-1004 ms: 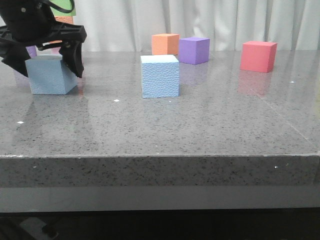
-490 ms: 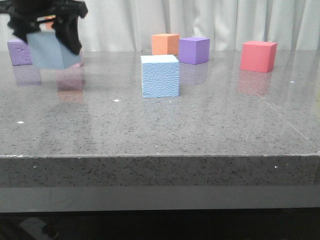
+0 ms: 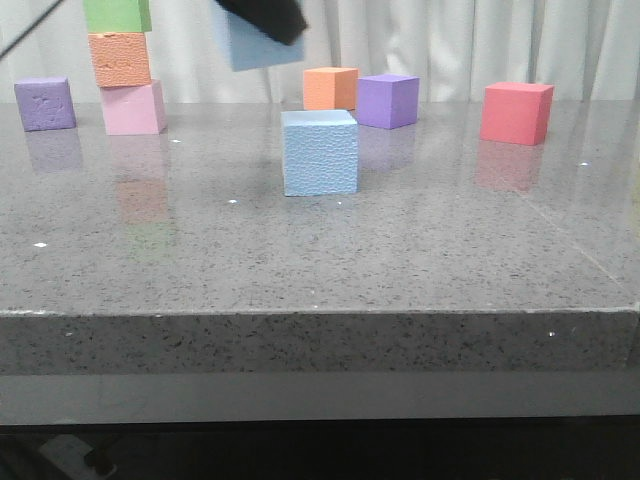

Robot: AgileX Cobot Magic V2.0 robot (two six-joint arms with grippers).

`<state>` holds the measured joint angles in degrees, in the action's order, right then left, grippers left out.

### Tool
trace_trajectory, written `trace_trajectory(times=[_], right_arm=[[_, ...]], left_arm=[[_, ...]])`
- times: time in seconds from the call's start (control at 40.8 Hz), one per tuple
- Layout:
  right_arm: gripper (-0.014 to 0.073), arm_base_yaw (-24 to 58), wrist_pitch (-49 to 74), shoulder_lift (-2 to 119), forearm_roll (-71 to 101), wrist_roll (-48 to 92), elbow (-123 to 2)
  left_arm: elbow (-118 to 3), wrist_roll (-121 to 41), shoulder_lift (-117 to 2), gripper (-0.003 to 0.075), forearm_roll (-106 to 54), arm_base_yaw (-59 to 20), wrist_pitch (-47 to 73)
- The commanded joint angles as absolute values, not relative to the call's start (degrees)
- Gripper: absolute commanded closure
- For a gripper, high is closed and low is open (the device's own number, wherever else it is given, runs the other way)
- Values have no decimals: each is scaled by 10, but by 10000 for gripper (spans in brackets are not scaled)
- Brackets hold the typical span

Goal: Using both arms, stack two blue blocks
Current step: 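Close the left gripper, lift the cube and carry it over the center cube, then lower the held cube onto the center blue cube with the left gripper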

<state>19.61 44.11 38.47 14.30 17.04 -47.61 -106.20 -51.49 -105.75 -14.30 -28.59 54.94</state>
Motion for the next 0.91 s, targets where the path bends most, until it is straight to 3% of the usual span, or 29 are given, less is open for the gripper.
trace_trajectory(times=[0.0, 0.882], right_arm=[[-19, 194, 399, 383, 154, 176, -490], [-19, 194, 399, 383, 154, 176, -490]], left_arm=[[-1082, -563, -1034, 331, -159, -310, 511], [-1082, -618, -1064, 331, -180, -324, 519]])
